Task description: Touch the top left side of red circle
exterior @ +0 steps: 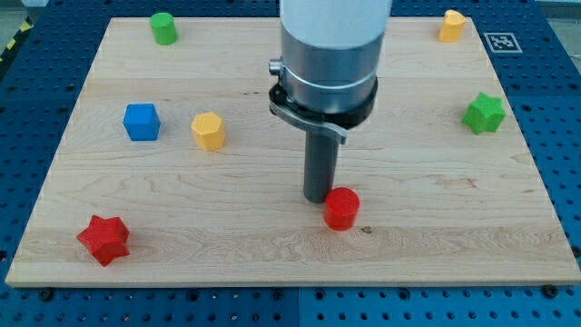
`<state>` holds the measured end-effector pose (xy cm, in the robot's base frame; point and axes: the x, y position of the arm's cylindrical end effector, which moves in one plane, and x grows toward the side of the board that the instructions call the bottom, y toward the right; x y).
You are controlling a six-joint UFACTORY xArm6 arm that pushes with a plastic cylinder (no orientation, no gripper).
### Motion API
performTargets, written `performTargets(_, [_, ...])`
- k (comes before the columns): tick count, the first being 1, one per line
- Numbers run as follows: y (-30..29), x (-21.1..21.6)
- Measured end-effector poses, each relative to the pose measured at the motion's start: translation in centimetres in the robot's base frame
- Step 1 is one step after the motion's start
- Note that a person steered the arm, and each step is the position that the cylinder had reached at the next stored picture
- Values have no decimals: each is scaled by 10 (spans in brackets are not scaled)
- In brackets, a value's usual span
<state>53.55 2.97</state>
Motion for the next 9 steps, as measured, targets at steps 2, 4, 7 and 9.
performTargets(2, [15,30])
performTargets(4, [25,12])
performTargets(7, [44,28])
performTargets(9, [44,28])
